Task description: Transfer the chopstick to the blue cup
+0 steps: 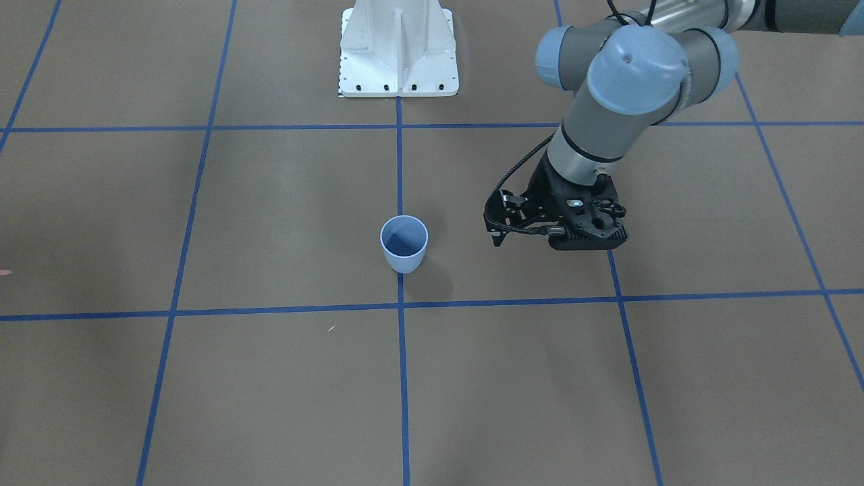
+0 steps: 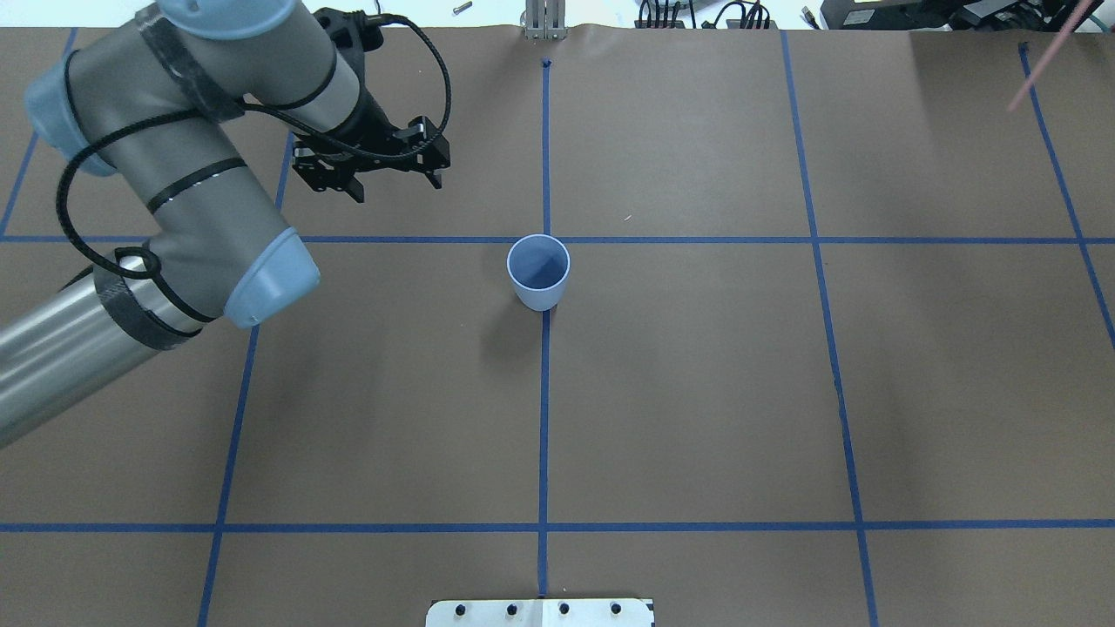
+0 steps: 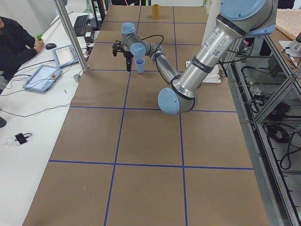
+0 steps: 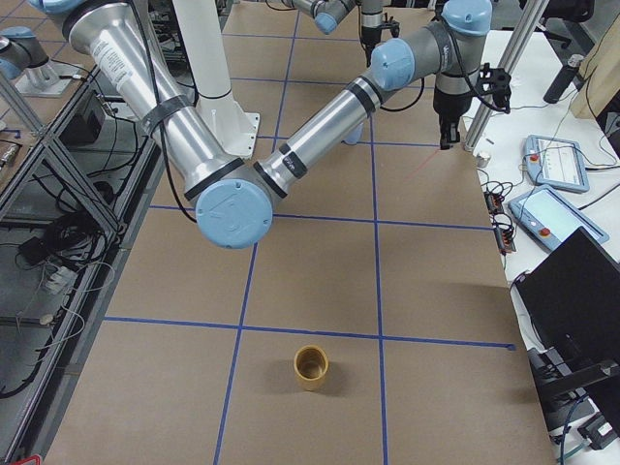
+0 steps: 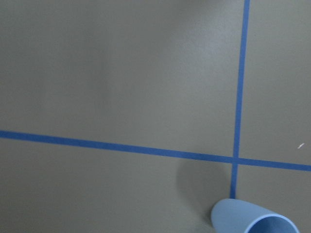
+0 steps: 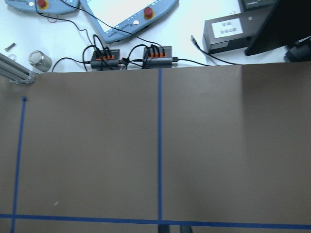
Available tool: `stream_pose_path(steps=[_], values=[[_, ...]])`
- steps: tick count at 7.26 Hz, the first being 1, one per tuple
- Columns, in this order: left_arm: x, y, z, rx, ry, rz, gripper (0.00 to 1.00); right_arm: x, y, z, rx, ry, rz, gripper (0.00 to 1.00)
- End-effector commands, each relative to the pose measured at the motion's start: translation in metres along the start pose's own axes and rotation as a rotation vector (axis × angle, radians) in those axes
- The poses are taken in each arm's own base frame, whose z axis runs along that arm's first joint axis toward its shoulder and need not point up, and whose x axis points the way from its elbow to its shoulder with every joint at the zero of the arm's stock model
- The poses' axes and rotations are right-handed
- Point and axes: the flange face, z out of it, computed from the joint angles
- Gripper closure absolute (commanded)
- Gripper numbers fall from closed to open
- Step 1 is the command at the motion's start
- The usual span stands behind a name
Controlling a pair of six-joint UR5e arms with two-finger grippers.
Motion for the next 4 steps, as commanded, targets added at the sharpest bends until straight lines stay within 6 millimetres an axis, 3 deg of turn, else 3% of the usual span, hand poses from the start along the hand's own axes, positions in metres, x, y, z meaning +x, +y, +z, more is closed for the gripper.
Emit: stream_pose_path(steps=[1, 2, 4], values=[[-0.046, -0.019, -0.011, 0.028, -0.032, 0.016, 0.02, -0.114, 0.011, 0.016, -0.022, -0.038, 0.063, 1.0], [-0.053, -0.017, -0.01, 0.027, -0.035, 0.013, 0.02, -0.163, 0.021, 0.025, -0.018, -0.034, 0.107, 1.0], [-0.077, -0.023, -0.013, 0.016, -0.043, 0.029, 0.02, -0.239, 0.048, 0.054, -0.021, -0.013, 0.087, 1.0]])
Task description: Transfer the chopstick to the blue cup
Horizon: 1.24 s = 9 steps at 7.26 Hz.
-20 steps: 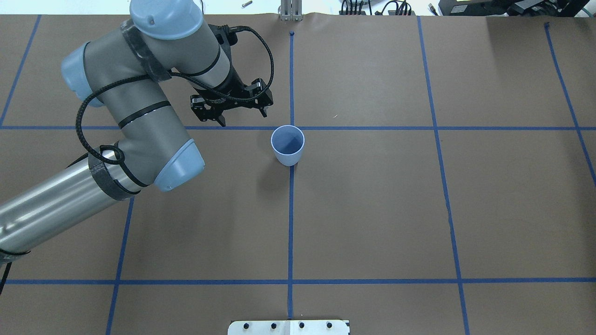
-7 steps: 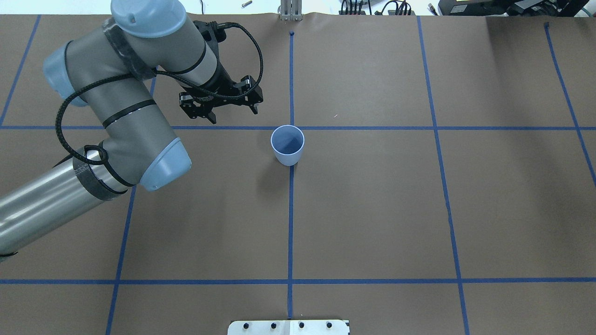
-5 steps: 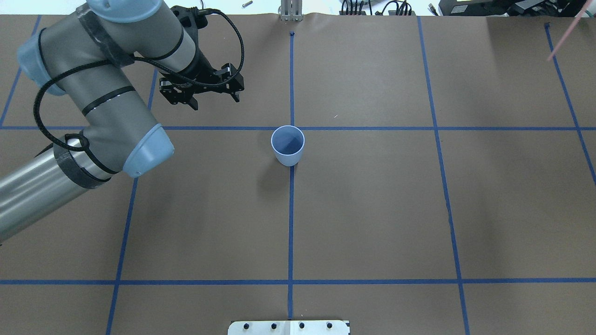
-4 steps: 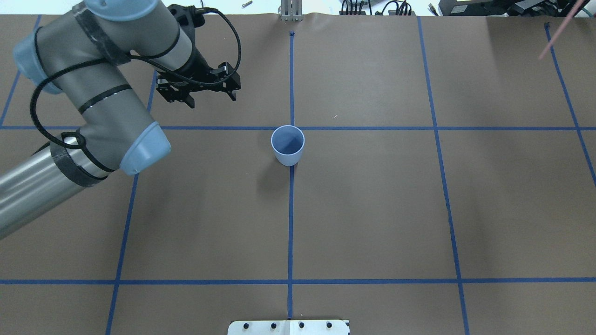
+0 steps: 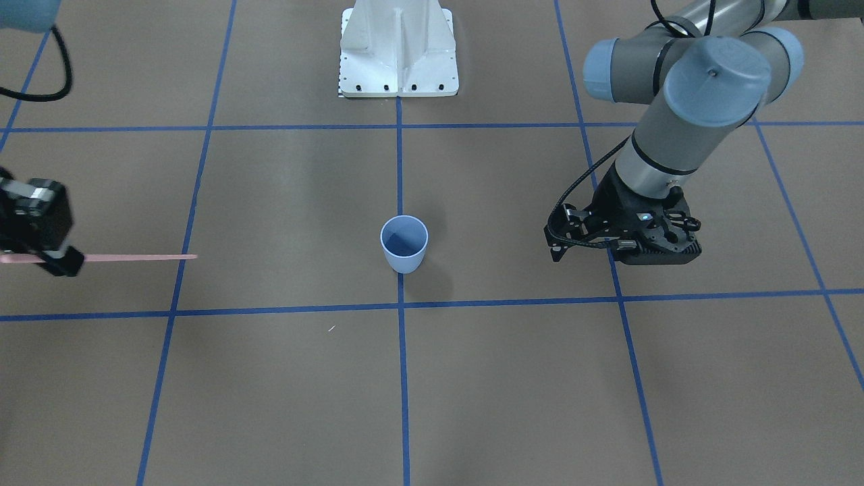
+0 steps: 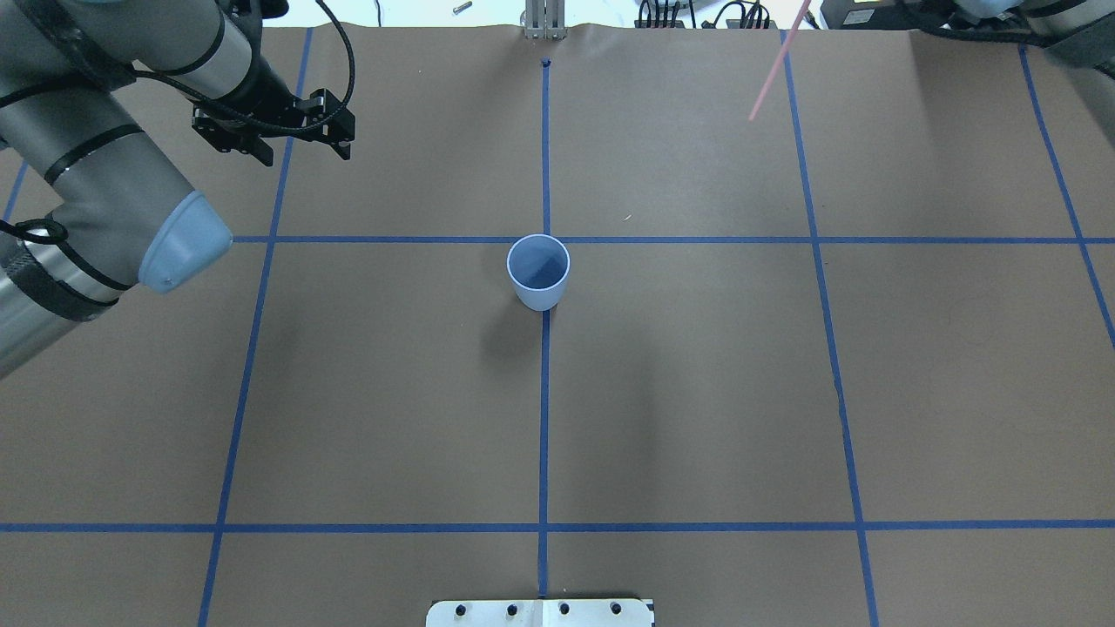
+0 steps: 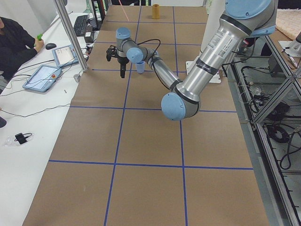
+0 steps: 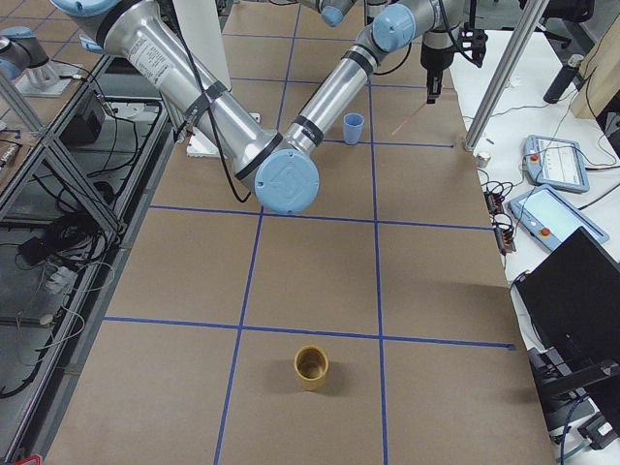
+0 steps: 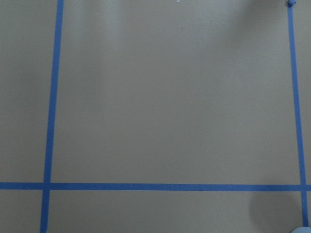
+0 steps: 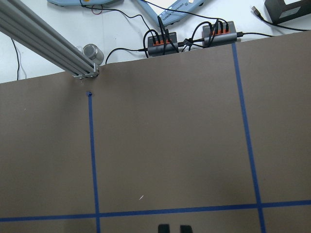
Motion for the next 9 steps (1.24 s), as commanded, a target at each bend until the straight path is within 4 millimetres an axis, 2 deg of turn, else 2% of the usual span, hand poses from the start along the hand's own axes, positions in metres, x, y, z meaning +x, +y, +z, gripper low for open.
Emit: stream_pose_path(steps=[1, 3, 4, 5, 6, 7, 9], values=[[-0.033, -0.006, -0.003, -0.019, -0.005, 0.021, 0.02, -0.082, 0.045, 0.031, -0.003, 0.009, -0.005, 1.0], [-0.074, -0.02, -0.011, -0.032, -0.011, 0.058, 0.02, -0.14, 0.078, 0.071, 0.016, 0.03, -0.031, 1.0], [-0.099, -0.024, -0.012, -0.048, -0.011, 0.075, 0.02, -0.154, 0.078, 0.096, 0.05, 0.006, -0.039, 1.0], [-0.118, -0.029, -0.014, -0.048, -0.021, 0.09, 0.02, -0.166, 0.092, 0.115, 0.051, 0.012, -0.061, 1.0], [-0.129, -0.032, -0.012, -0.052, -0.032, 0.094, 0.02, -0.178, 0.104, 0.123, 0.056, 0.018, -0.081, 1.0], [-0.139, -0.038, -0.012, -0.052, -0.04, 0.105, 0.02, -0.192, 0.107, 0.129, 0.058, 0.024, -0.091, 1.0], [-0.151, -0.044, -0.013, -0.07, -0.025, 0.099, 0.02, -0.2, 0.116, 0.14, 0.051, 0.033, -0.102, 1.0]])
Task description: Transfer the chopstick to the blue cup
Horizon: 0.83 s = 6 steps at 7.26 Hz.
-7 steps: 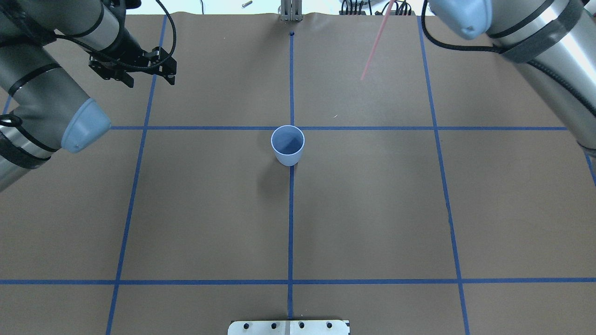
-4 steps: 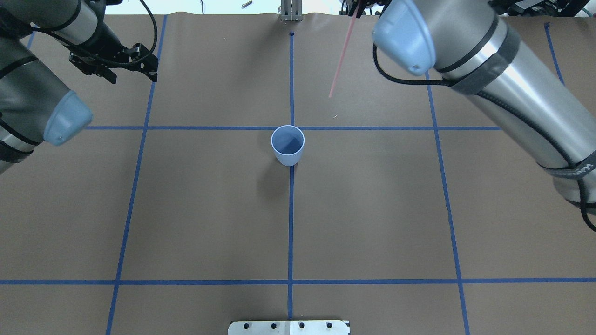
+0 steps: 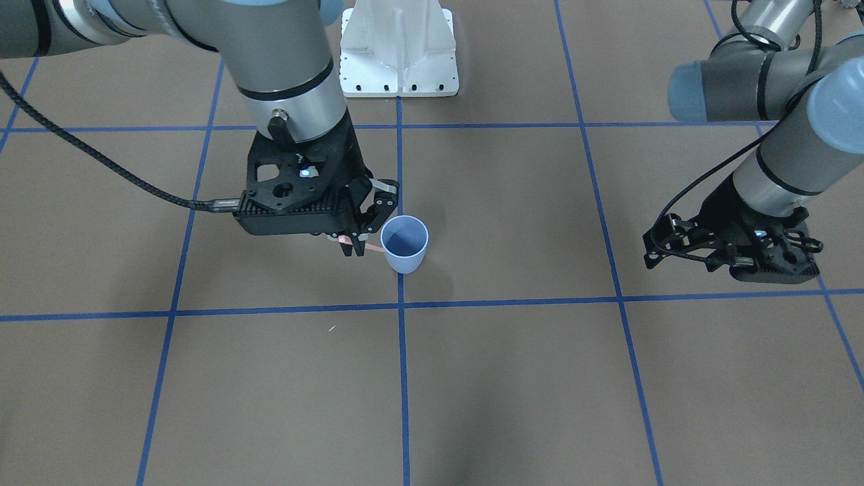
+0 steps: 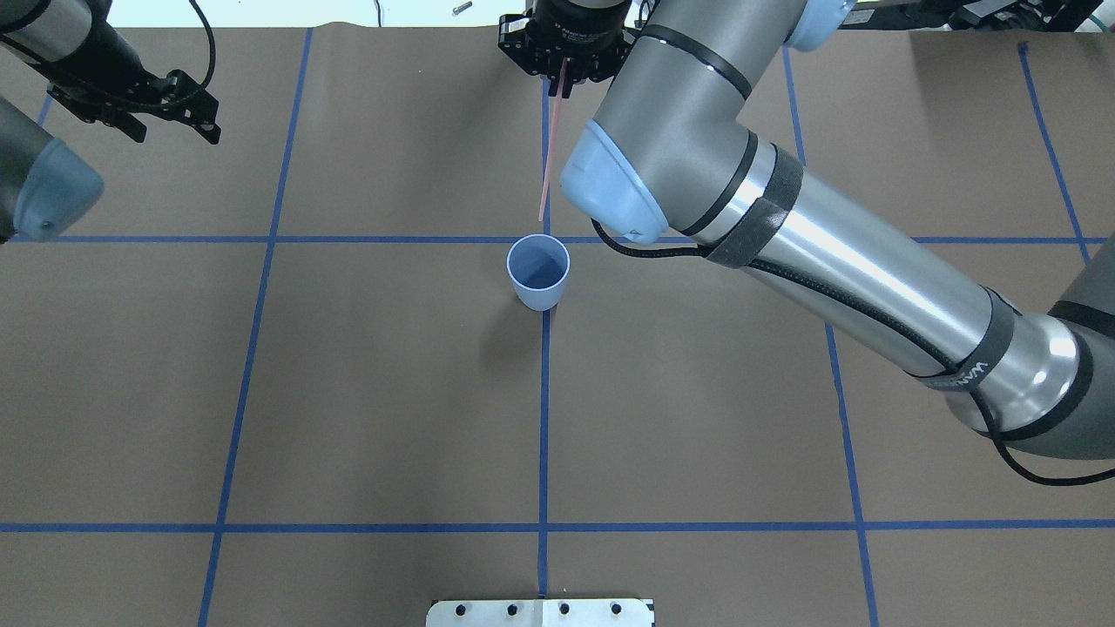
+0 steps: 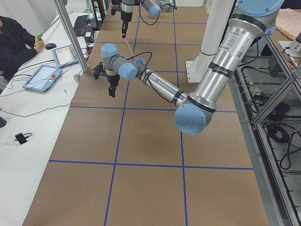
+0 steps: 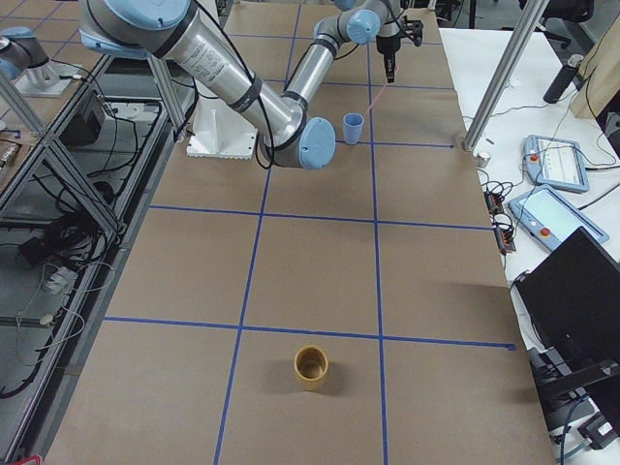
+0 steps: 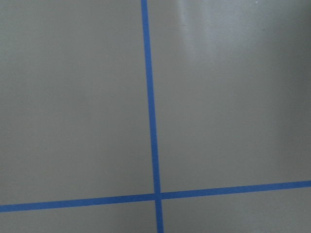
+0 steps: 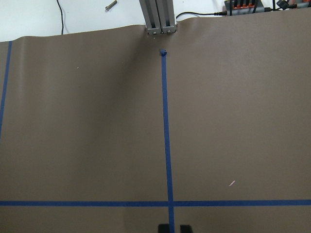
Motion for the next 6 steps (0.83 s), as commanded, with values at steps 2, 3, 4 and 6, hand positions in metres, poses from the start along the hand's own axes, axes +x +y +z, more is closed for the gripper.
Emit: stream_pose_path(steps=[2, 3, 4, 6], values=[[-0.014, -0.006, 0.001, -0.011, 0.001, -0.004, 0.02, -0.007, 0.013, 0.013, -0.018, 0.009, -0.013, 1.0], [-0.014, -0.006, 0.001, -0.011, 0.001, -0.004, 0.02, -0.005, 0.018, 0.02, -0.025, 0.015, -0.015, 1.0], [-0.014, -0.006, 0.001, -0.01, -0.001, -0.004, 0.02, -0.008, 0.024, 0.027, -0.032, 0.021, -0.021, 1.0], [-0.015, -0.006, 0.003, -0.013, -0.001, -0.004, 0.02, -0.009, 0.044, 0.051, -0.034, 0.052, -0.041, 1.0]])
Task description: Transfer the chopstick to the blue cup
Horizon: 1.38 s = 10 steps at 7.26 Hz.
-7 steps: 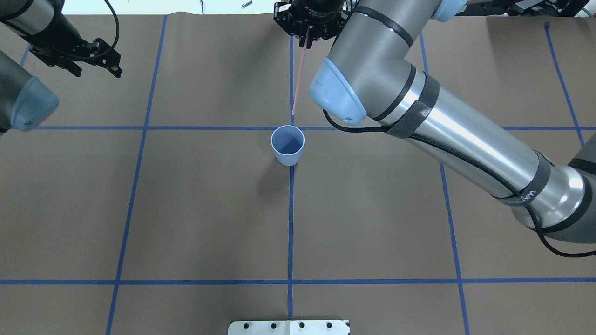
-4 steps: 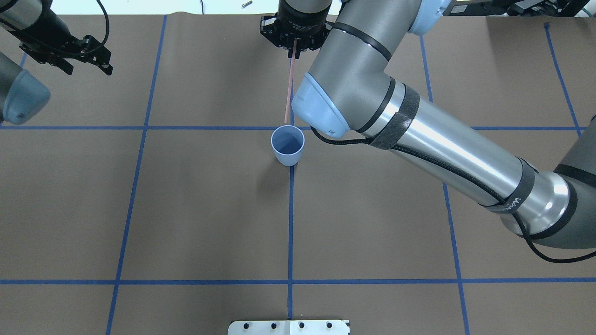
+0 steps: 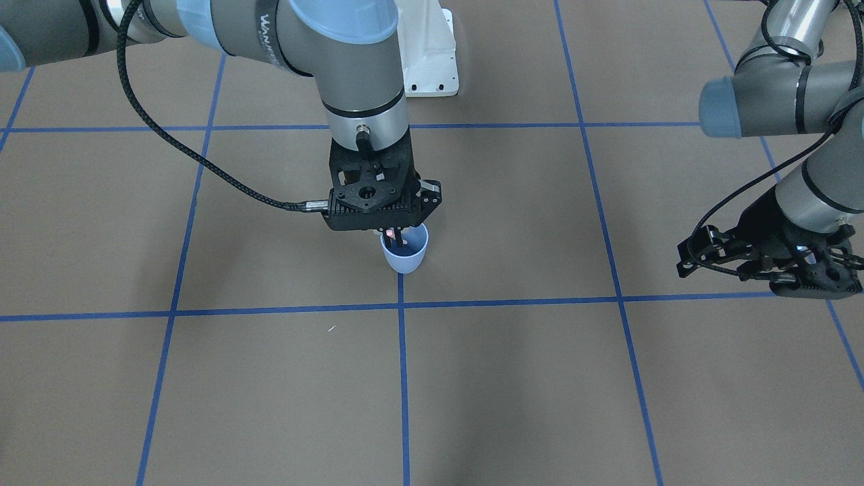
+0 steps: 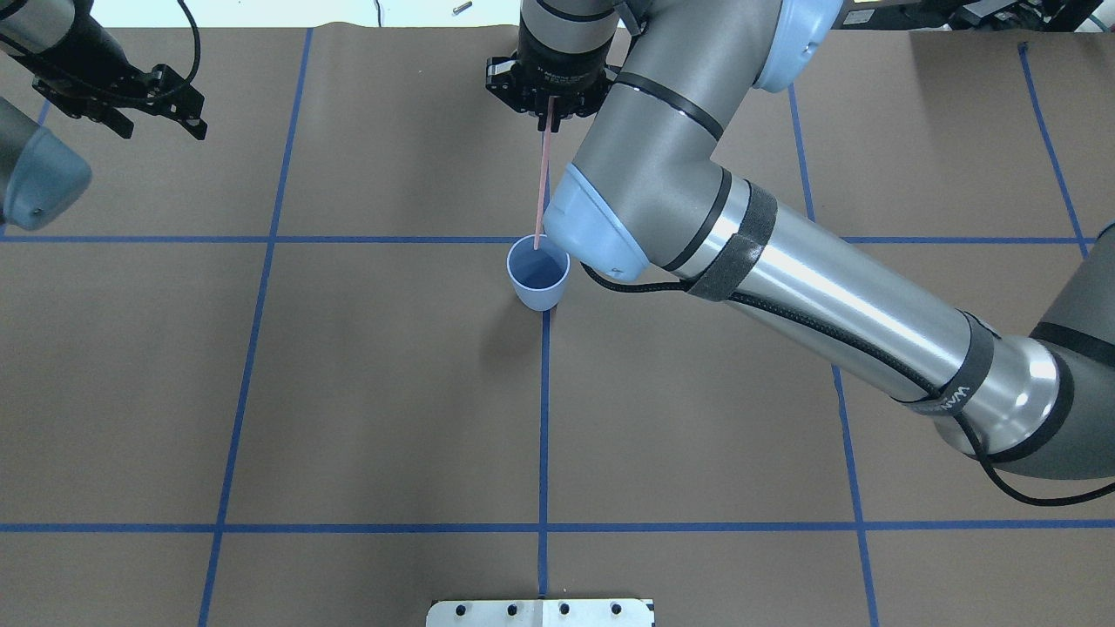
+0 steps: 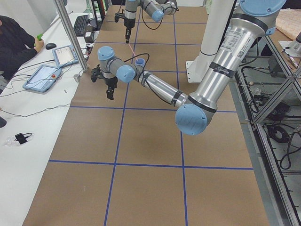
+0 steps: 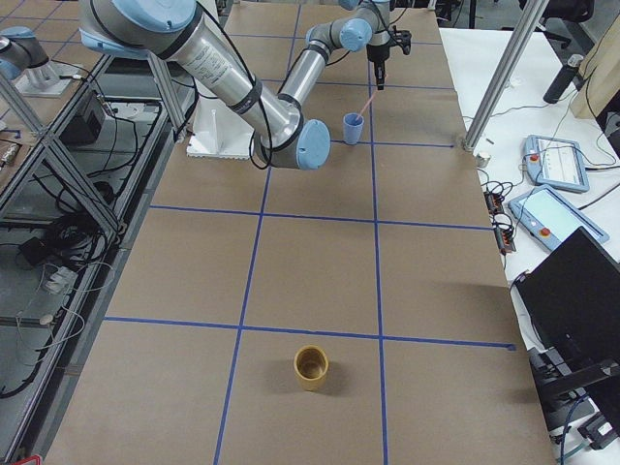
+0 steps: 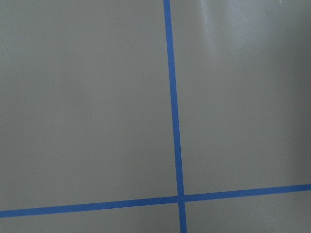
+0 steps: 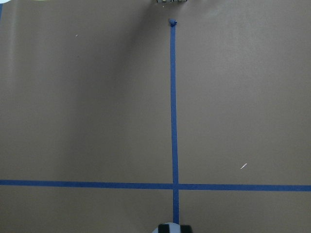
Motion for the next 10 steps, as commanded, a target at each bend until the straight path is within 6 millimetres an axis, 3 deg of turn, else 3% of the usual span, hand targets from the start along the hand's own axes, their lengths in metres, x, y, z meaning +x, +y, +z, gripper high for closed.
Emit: stream_pose_path(steps=[1, 4, 5, 6, 8, 9, 10], values=[[0.0, 0.0, 0.001, -0.002, 0.001, 0.0, 0.02, 0.0, 0.019, 0.024, -0.018, 0.024, -0.016, 1.0], [-0.005, -0.001, 0.008, -0.013, -0.008, -0.01, 0.02, -0.002, 0.037, 0.042, -0.035, 0.038, -0.033, 1.0], [-0.006, -0.001, 0.008, -0.015, -0.007, -0.011, 0.02, -0.003, 0.038, 0.041, -0.035, 0.033, -0.037, 0.72], [-0.006, -0.001, 0.008, -0.015, -0.007, -0.011, 0.02, 0.0, 0.042, 0.044, -0.023, 0.004, -0.048, 0.01], [-0.005, -0.001, 0.008, -0.014, -0.006, -0.01, 0.02, 0.008, 0.037, 0.028, -0.008, -0.019, -0.045, 0.0], [-0.002, -0.001, 0.005, -0.008, -0.003, -0.004, 0.02, 0.025, 0.017, 0.007, -0.012, -0.036, -0.015, 0.0], [-0.002, -0.003, 0.001, -0.003, 0.004, -0.003, 0.02, 0.064, -0.005, -0.023, -0.048, -0.049, 0.031, 0.0]])
